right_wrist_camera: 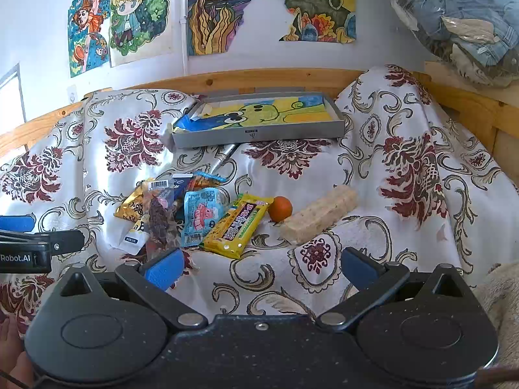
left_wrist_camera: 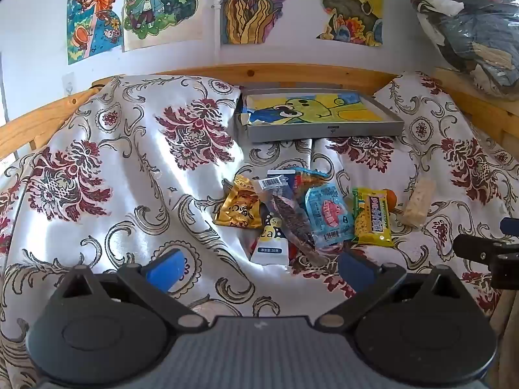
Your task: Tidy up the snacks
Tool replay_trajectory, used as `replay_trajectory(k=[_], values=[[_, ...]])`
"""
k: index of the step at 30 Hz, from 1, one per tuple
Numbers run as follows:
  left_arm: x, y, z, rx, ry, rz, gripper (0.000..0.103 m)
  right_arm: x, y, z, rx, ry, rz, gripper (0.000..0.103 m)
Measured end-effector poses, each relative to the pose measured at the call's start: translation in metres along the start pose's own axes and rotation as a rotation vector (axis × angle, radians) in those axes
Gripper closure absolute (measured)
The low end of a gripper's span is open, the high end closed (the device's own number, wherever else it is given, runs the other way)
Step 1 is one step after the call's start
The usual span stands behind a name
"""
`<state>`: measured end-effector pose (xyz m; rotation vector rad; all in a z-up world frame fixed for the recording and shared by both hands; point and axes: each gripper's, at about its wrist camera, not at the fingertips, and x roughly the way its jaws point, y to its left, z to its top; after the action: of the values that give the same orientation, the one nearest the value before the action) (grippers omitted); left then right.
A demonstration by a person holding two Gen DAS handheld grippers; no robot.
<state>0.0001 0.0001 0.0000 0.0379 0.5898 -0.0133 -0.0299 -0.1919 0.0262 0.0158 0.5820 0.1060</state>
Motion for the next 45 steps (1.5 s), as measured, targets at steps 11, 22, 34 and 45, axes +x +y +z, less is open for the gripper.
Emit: replay_trajectory(k=[11,22,34,45], values=[[0.0001,0.0001,0.0,-0.001,0.001,-0.001,0.0,0.0001,0.0,0.0,0.0,0.002,0.0,0.001],[0.0001,0.0001,0.0001,-0.002,0.002,-0.001,0.0,0.001,-0.0005,0.0,0.001,0.004,0.001,0.001],[0.0021,-0.0007,-0.0021,-0.004,0.002,0.001,0.0,0.0027,-0.0009,-0.0002,0.001,0.011,-0.003,0.001],[0.003,0.0007,-0.0058,-0.005,0.003,0.002,0.0,0.0025,0.0006,-0.0017,0.001,0.015,0.0,0.001]])
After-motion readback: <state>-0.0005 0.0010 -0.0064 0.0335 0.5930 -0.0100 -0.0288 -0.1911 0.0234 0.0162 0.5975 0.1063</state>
